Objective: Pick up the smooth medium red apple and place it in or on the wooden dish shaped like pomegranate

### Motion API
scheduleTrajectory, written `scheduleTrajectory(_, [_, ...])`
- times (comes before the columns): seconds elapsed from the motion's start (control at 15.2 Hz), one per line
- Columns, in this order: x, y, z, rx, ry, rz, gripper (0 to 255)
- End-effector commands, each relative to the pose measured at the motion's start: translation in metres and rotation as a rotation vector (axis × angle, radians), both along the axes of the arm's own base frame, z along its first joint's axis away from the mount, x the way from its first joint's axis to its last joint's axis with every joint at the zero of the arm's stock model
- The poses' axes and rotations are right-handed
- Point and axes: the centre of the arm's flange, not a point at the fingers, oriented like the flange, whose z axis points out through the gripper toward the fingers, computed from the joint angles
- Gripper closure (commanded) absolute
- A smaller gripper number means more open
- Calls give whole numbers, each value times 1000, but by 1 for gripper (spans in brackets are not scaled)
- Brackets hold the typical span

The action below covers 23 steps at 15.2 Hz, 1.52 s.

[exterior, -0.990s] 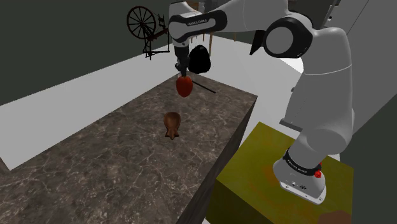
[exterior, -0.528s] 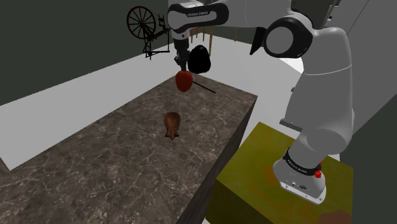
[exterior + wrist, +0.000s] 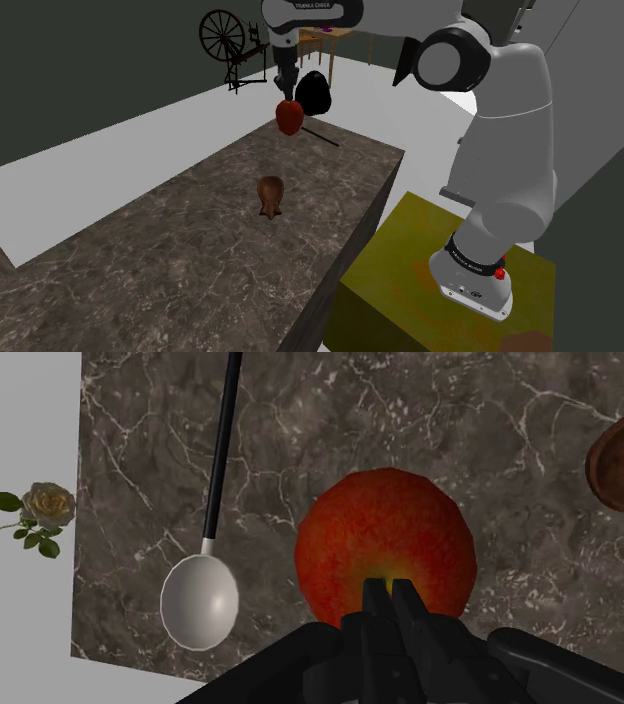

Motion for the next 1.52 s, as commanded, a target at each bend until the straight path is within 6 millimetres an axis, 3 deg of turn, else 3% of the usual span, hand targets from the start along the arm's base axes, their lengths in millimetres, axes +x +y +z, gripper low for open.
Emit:
scheduleTrajectory(0.0, [-1, 0, 12, 0, 0, 0, 255])
scheduleTrajectory(0.13, [-1, 0, 18, 0, 0, 0, 255])
scheduleTrajectory(1.45, [-129, 219, 90, 0, 0, 0, 255])
